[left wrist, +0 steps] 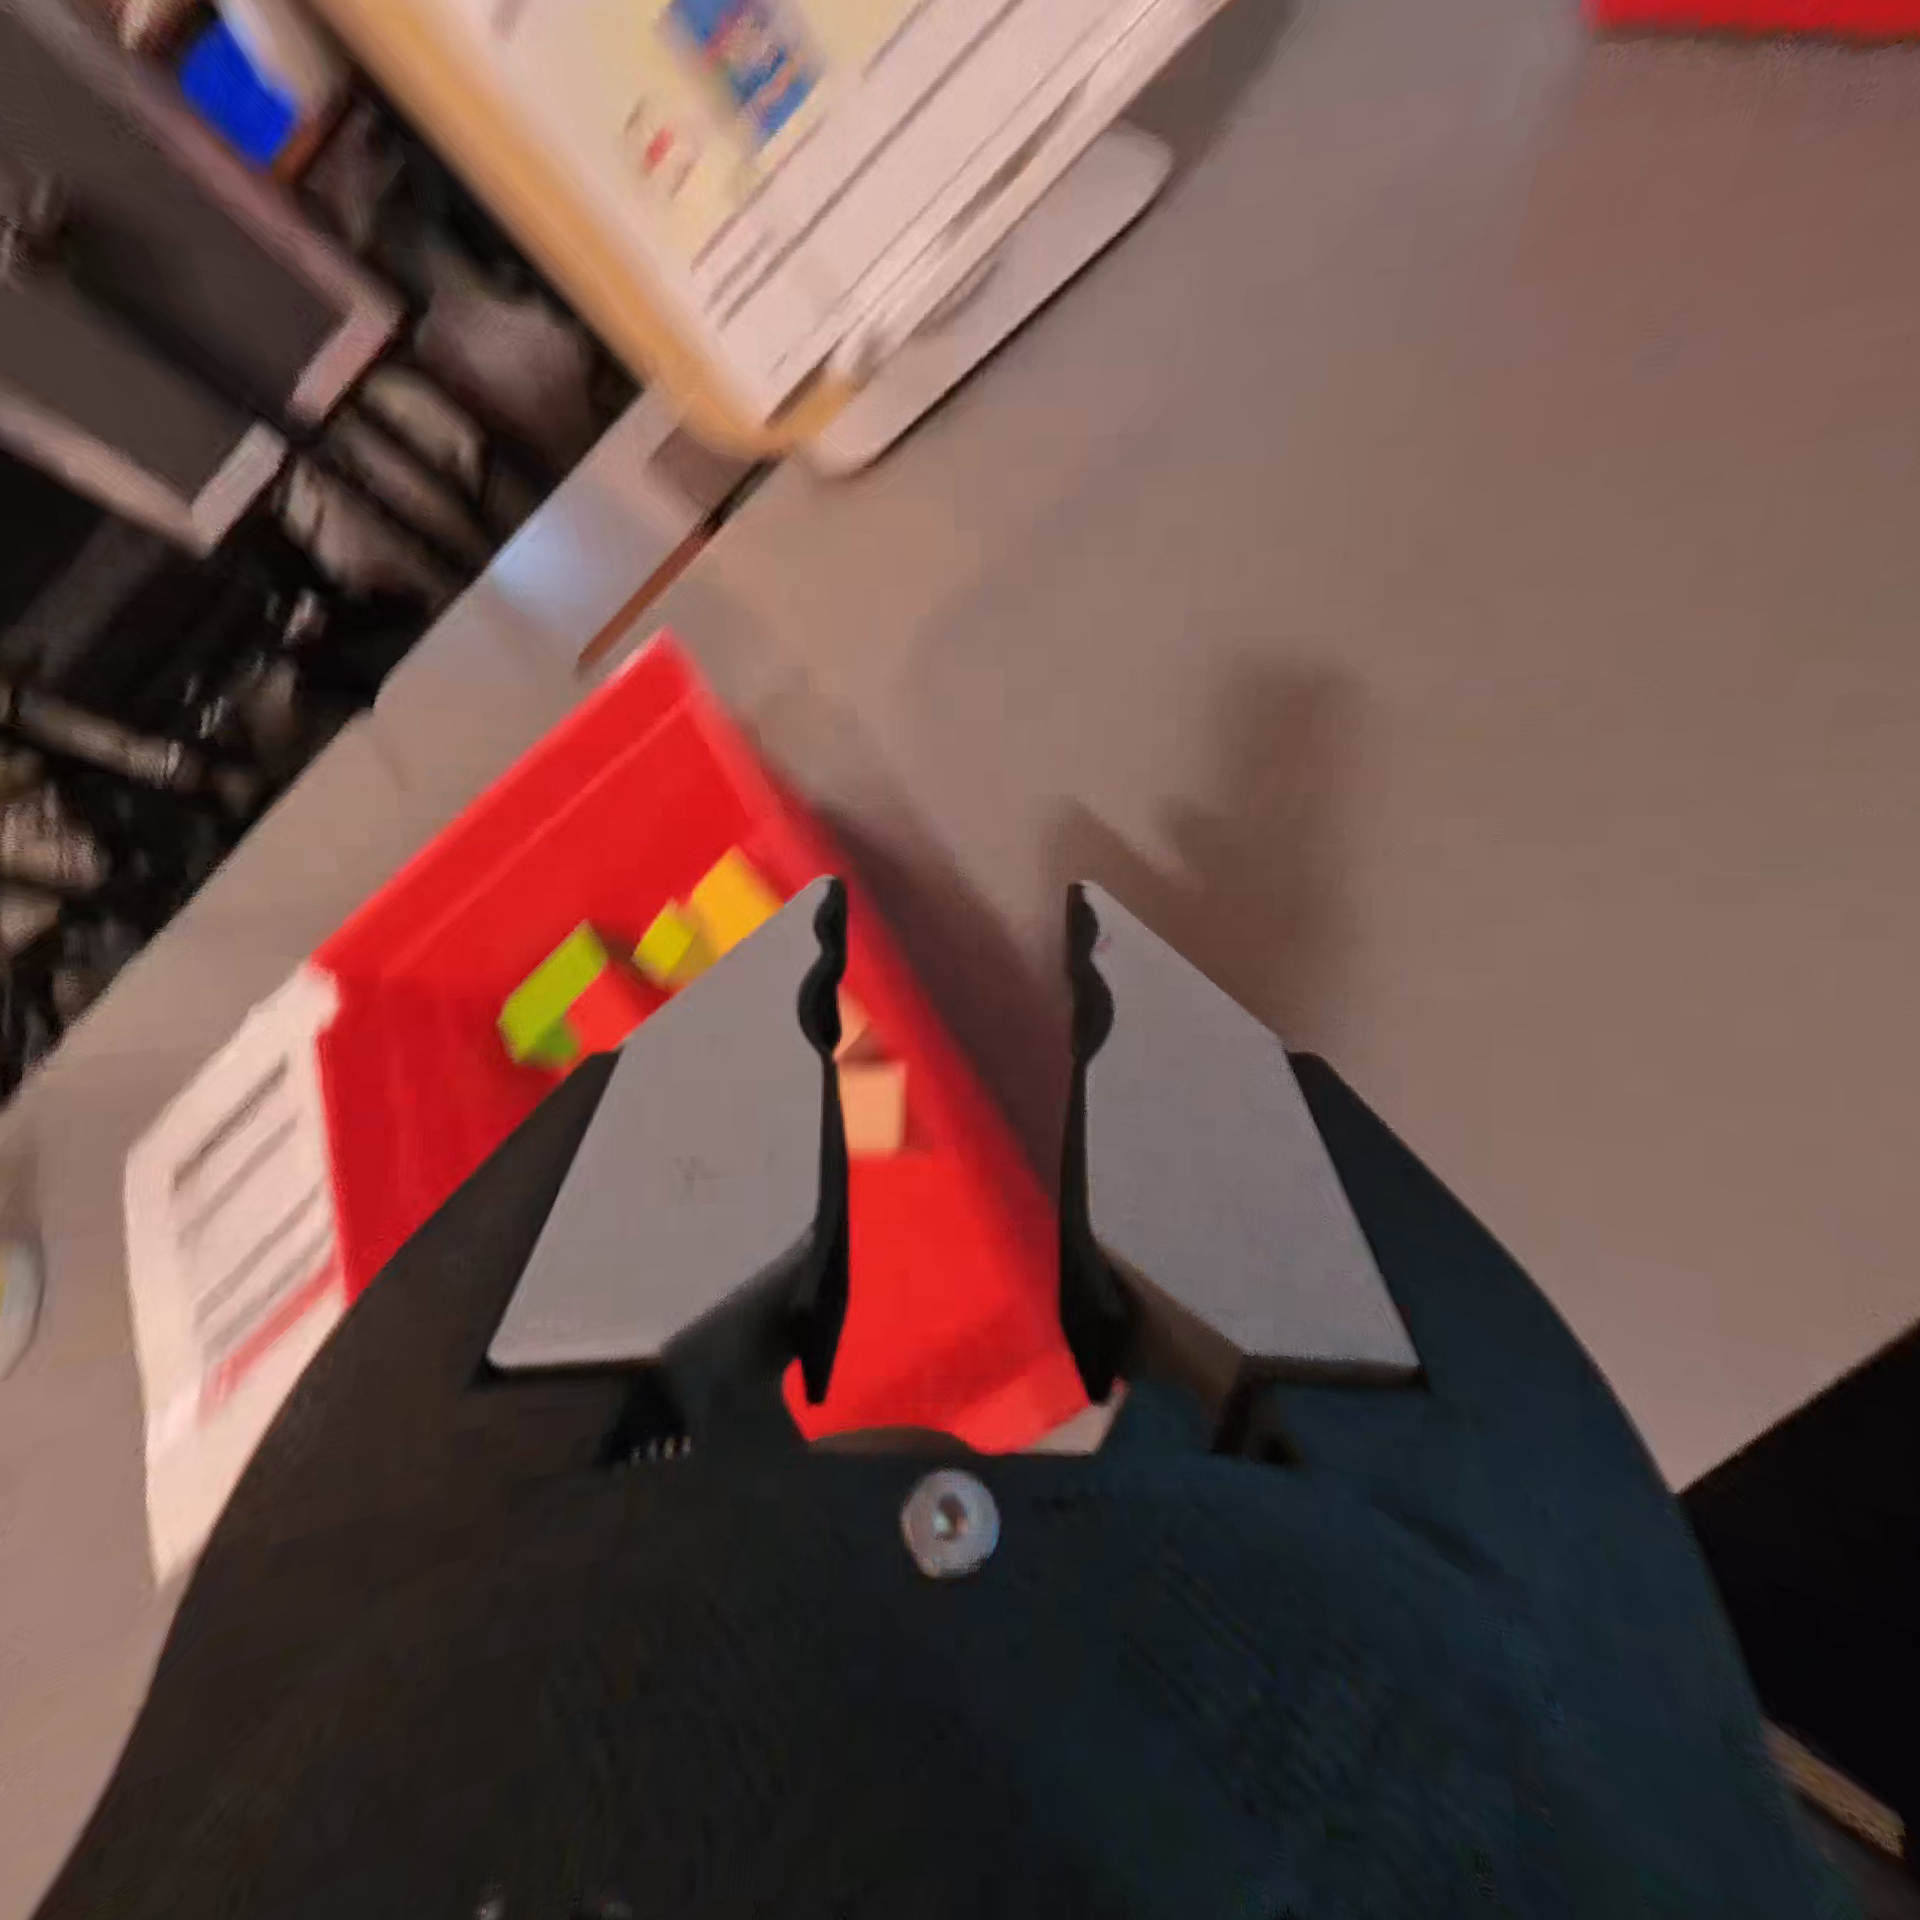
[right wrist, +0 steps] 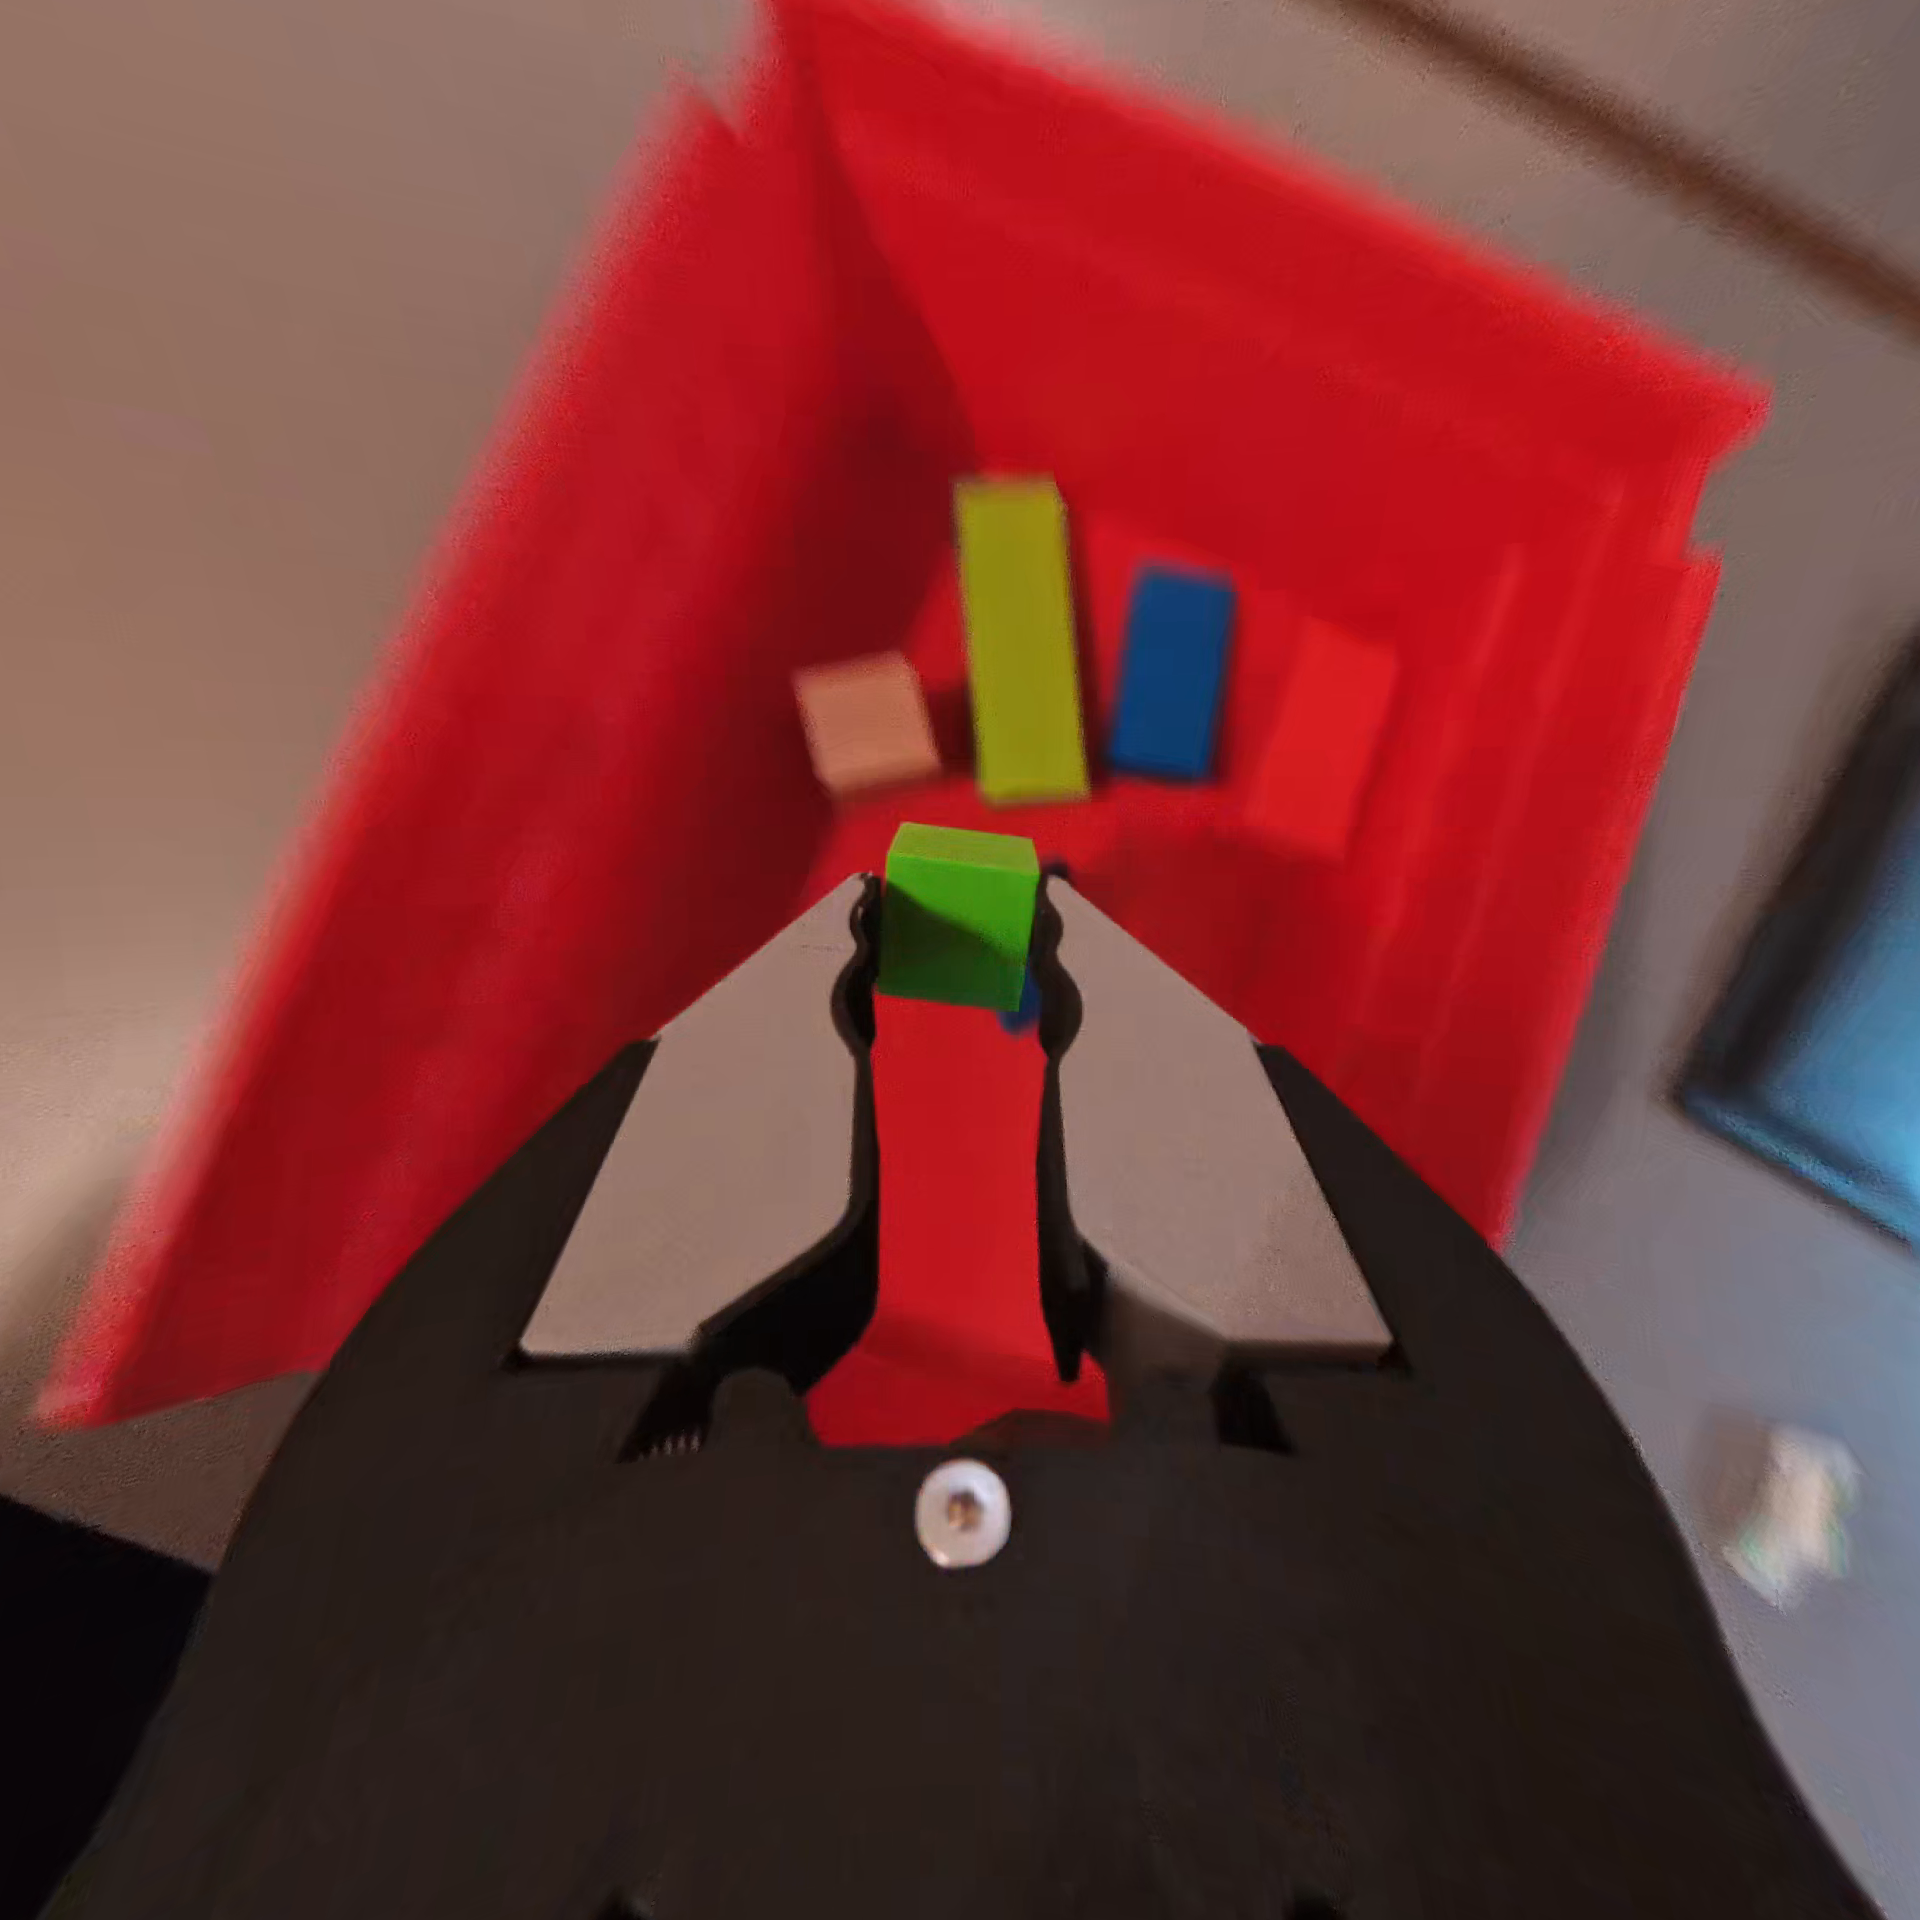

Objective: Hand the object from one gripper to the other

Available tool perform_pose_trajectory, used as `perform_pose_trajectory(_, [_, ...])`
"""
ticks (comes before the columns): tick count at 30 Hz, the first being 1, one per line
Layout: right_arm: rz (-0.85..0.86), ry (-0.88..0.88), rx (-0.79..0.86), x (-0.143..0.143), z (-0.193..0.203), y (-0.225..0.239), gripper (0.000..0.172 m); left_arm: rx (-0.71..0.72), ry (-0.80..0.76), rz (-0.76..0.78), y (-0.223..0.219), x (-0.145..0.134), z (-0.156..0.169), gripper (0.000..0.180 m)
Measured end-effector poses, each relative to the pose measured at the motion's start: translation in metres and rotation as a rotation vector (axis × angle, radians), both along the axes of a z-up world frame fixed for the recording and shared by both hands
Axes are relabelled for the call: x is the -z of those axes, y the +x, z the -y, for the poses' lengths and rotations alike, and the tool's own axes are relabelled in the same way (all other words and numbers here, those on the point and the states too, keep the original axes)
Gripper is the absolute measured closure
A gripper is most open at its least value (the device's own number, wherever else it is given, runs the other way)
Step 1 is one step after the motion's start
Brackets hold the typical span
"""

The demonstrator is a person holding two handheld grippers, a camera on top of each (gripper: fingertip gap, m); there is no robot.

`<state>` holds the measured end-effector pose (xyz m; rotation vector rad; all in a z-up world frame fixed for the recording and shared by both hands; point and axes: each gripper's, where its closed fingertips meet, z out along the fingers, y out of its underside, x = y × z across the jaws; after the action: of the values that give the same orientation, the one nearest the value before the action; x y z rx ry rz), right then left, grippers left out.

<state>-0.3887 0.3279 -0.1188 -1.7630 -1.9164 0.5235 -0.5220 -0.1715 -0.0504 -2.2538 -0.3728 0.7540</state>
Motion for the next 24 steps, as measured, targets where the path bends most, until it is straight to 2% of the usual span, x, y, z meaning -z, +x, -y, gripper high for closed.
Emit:
perform_pose_trajectory(3, [0.219,0.115,0.055,0.053,-0.031,0.022,0.146,-0.146,-0.040,0.113,-0.028,0.021,0.067,0.132])
perform_pose_trajectory(6, [0.322,0.143,0.084,0.083,-0.042,0.028,0.144,-0.194,-0.053,0.172,-0.048,0.039,0.104,0.136])
perform_pose_trajectory(8, [0.294,0.129,0.109,0.081,-0.044,0.024,0.143,-0.195,-0.063,0.262,-0.055,0.058,0.118,0.135])
perform_pose_trajectory(10, [0.305,0.144,0.142,0.080,-0.052,0.026,0.119,-0.143,-0.044,0.359,-0.057,0.073,0.121,0.133])
perform_pose_trajectory(11, [0.311,0.162,0.158,0.078,-0.057,0.028,0.113,-0.111,-0.026,0.396,-0.059,0.078,0.120,0.133])
perform_pose_trajectory(19, [0.188,0.171,0.241,0.023,-0.053,0.024,0.114,0.168,0.027,0.552,-0.057,0.095,0.082,0.129])
perform_pose_trajectory(24, [0.119,0.199,0.183,-0.004,-0.021,0.008,0.113,0.064,-0.083,0.631,-0.069,0.134,0.070,0.130])
